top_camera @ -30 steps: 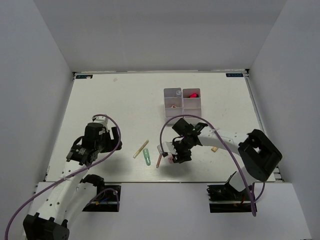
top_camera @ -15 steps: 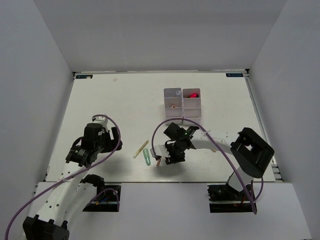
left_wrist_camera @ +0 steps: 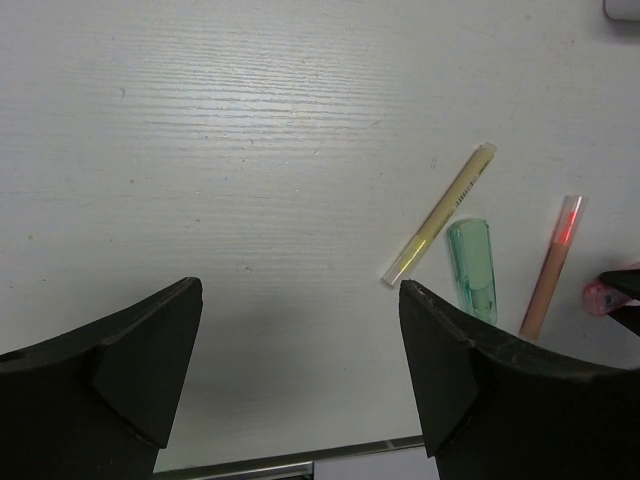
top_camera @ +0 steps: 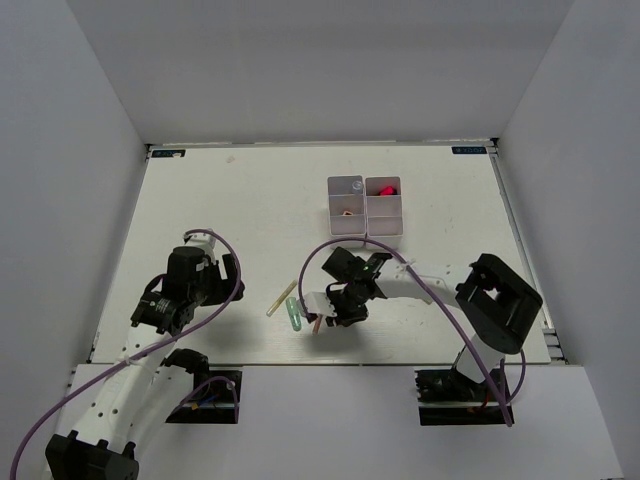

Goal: Sort the stationery into containers
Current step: Pick up the stationery from the center of the board.

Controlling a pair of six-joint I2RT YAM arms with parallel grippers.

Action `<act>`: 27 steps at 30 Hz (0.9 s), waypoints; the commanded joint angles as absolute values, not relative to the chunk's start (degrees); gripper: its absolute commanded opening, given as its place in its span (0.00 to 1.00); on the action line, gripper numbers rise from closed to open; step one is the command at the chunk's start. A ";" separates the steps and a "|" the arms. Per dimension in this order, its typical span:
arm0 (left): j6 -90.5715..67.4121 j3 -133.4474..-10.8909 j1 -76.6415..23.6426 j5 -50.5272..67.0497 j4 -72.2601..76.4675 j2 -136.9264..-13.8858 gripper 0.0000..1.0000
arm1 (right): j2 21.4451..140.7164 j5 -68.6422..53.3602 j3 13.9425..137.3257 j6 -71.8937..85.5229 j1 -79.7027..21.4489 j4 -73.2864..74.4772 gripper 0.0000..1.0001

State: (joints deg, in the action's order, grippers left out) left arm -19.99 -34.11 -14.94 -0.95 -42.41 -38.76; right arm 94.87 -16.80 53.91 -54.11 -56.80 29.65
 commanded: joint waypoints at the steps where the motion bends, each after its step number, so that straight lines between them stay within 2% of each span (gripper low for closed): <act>1: -19.60 -33.49 -14.59 -0.88 -42.19 -37.97 0.90 | 99.84 -14.59 51.42 -53.53 -57.48 32.25 0.00; 16: -19.51 -33.49 -14.59 -0.70 -42.10 -38.14 0.90 | 93.70 -12.31 55.90 -50.36 -57.13 35.16 0.00; 27: -19.42 -33.40 -14.68 -0.53 -42.01 -38.23 0.90 | 89.74 -5.11 58.97 -47.03 -55.37 32.79 0.00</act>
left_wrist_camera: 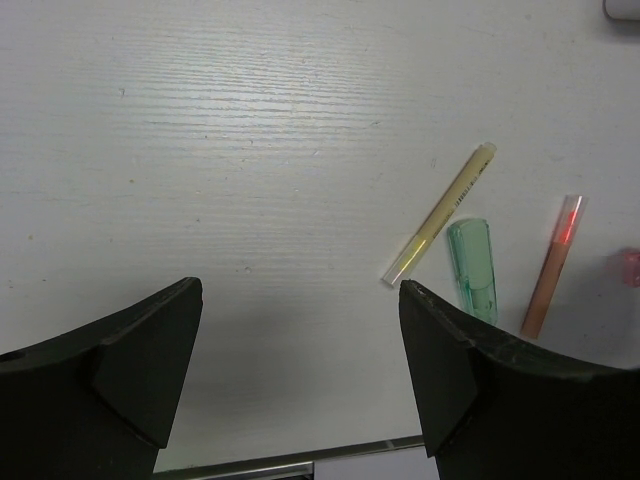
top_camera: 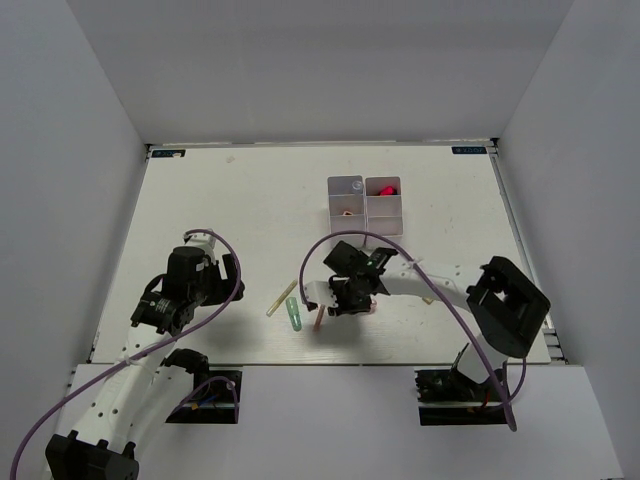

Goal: Sort the stationery into containers
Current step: Pick up the stationery from the center of the board.

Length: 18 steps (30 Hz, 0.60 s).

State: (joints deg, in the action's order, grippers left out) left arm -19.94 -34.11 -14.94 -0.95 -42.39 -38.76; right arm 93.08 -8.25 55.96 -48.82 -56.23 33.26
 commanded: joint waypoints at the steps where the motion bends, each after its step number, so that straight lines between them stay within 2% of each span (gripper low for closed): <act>1: -19.34 -33.31 -14.59 -0.53 -41.92 -38.15 0.90 | 89.39 -4.75 59.32 -46.85 -55.11 32.35 0.00; 14: -19.42 -33.22 -14.68 -0.62 -42.10 -38.41 0.90 | 85.52 5.88 65.91 -47.11 -47.73 28.31 0.00; 18: -19.34 -33.22 -14.59 -0.53 -41.92 -38.67 0.90 | 87.09 8.08 71.87 -48.25 -44.04 27.86 0.00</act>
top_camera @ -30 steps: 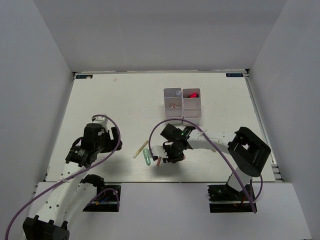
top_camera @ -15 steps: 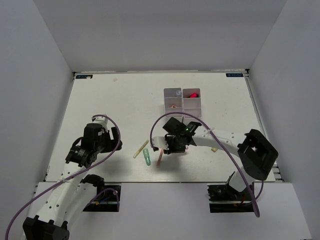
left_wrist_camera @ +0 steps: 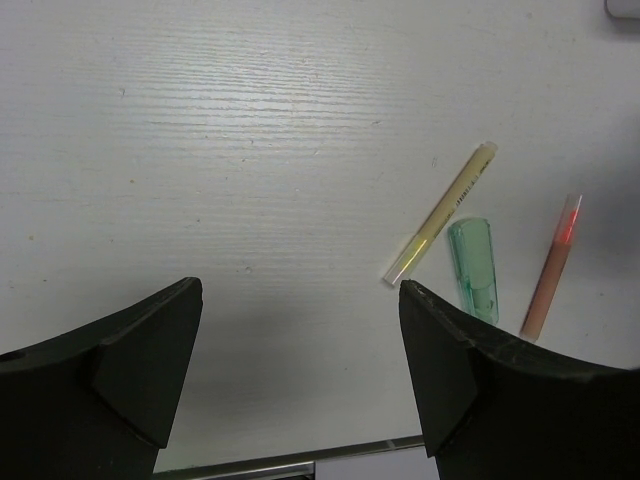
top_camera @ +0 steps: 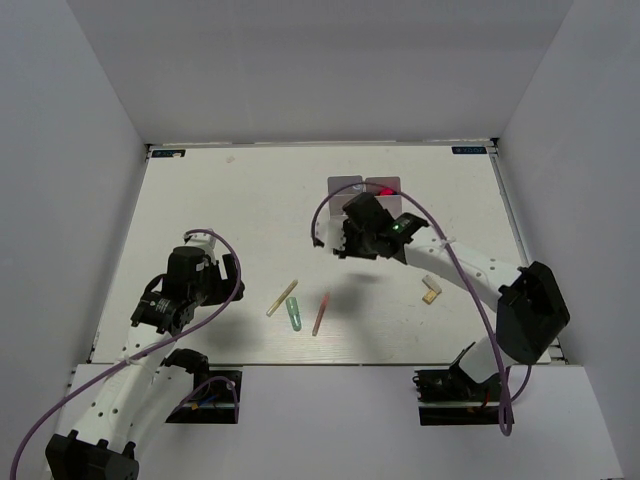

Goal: Sort the stationery into containers
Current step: Pick up the stationery from the center of the board, then place the stationery in the storage box.

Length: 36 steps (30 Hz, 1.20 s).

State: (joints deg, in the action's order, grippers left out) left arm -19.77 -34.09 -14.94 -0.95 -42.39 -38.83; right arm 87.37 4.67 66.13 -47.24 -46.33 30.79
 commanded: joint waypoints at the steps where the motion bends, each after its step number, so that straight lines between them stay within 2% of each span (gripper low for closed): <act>1: -19.25 -33.22 -14.59 -0.53 -42.01 -38.76 0.90 | 87.53 7.91 72.76 -48.43 -41.86 28.12 0.00; 7: -19.42 -33.22 -14.68 -0.44 -42.01 -38.67 0.90 | 89.64 5.90 77.43 -50.89 -37.37 28.04 0.00; 24: -19.25 -33.22 -14.68 -0.35 -41.84 -39.02 0.90 | 94.39 -2.98 80.16 -58.18 -28.22 27.60 0.00; 36: -19.16 -33.22 -14.68 -0.35 -41.92 -39.55 0.90 | 99.49 -6.68 83.41 -64.33 -26.19 28.57 0.00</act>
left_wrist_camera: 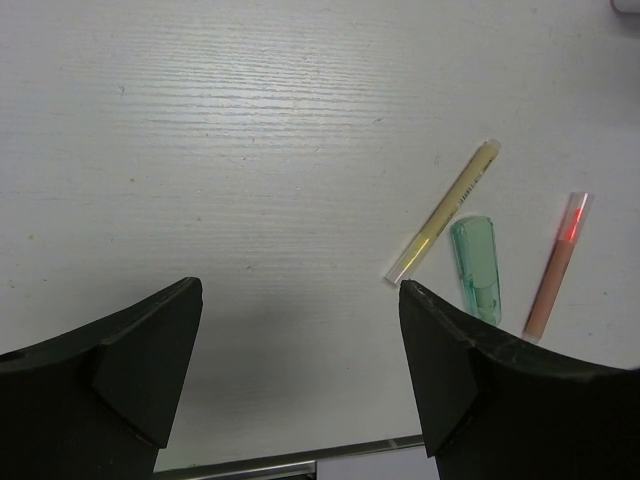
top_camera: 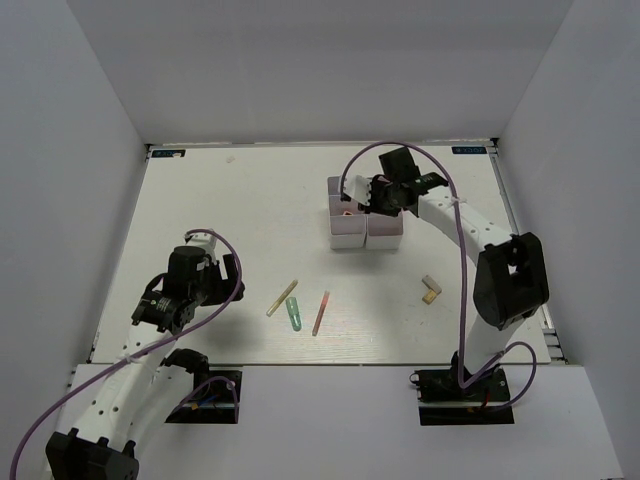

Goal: Sort the stationery into containers
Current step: Place the stationery in the storage box, then pick up the stationery from the center of the board.

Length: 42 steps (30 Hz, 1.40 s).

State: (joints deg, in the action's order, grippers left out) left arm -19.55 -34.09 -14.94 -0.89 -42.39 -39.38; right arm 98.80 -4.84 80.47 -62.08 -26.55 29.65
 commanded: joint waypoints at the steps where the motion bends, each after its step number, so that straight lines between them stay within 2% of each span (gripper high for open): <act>1: -19.07 -33.31 -14.68 -0.35 -41.92 -39.46 0.90 | 99.93 -6.68 83.32 -64.51 -26.10 28.22 0.00; 6: -19.25 -33.22 -14.59 -0.26 -42.01 -39.55 0.90 | 100.98 -6.33 83.15 -64.95 -25.75 26.54 0.00; 11: -19.25 -33.31 -14.68 -0.26 -41.92 -39.64 0.90 | 101.86 -5.63 83.41 -64.60 -25.49 26.10 0.21; 12: -19.16 -33.22 -14.76 -0.18 -42.01 -39.64 0.90 | 101.95 -5.63 83.58 -64.60 -25.40 26.10 0.30; 15: -19.25 -33.22 -14.50 -0.18 -42.01 -39.72 0.90 | 101.87 -5.45 83.23 -64.07 -25.57 26.02 0.42; 21: -19.25 -33.14 -14.68 -0.09 -41.92 -39.81 0.90 | 102.13 -5.54 83.41 -62.93 -24.96 25.31 0.53; 24: -19.25 -33.13 -14.59 -0.09 -41.92 -39.81 0.90 | 101.87 -5.45 83.32 -62.67 -24.79 25.22 0.53; 26: -19.25 -33.13 -14.59 -0.09 -41.92 -39.90 0.90 | 100.64 -5.97 83.23 -60.75 -24.96 25.57 0.44; 27: -19.25 -33.22 -14.68 -0.09 -41.92 -39.73 0.90 | 98.55 -7.28 82.97 -59.51 -24.96 26.10 0.35; 28: -19.16 -33.22 -14.68 -0.09 -41.75 -39.73 0.90 | 97.48 -8.16 83.23 -55.41 -24.96 26.36 0.05; 29: -19.25 -33.22 -14.68 -0.09 -41.92 -39.73 0.87 | 96.51 -9.83 83.49 -50.32 -25.05 29.59 0.00; 31: -19.07 -33.05 -14.59 -0.17 -41.66 -39.47 0.81 | 91.68 -18.52 82.80 -40.33 -25.22 31.11 0.00; 32: -18.99 -33.05 -14.76 -0.09 -41.66 -39.55 0.74 | 90.45 -21.50 81.75 -36.95 -25.57 33.38 0.00; 33: -18.98 -33.05 -14.68 0.96 -41.57 -39.46 0.57 | 88.00 -30.06 81.13 -33.78 -26.62 36.27 0.05; 35: -18.90 -33.13 -14.68 1.23 -41.31 -39.64 0.39 | 87.80 -37.65 81.47 -26.68 -28.64 40.41 0.32; 36: -18.81 -33.13 -14.59 1.14 -41.40 -39.64 0.27 | 88.24 -41.36 81.39 -25.41 -30.48 44.17 0.43; 37: -18.90 -33.05 -14.59 1.14 -41.48 -39.81 0.25 | 88.68 -42.61 81.13 -23.40 -32.76 44.30 0.53; 38: -18.81 -32.96 -14.68 0.97 -41.57 -39.81 0.25 | 88.86 -43.58 79.47 -21.55 -34.09 43.77 0.70; 39: -18.90 -32.96 -14.68 0.62 -41.57 -39.90 0.29 | 89.12 -42.72 77.45 -15.62 -37.93 41.16 0.73; 42: -18.90 -32.96 -14.76 0.44 -41.75 -40.16 0.44 | 89.65 -35.53 74.54 -9.25 -43.48 38.69 0.73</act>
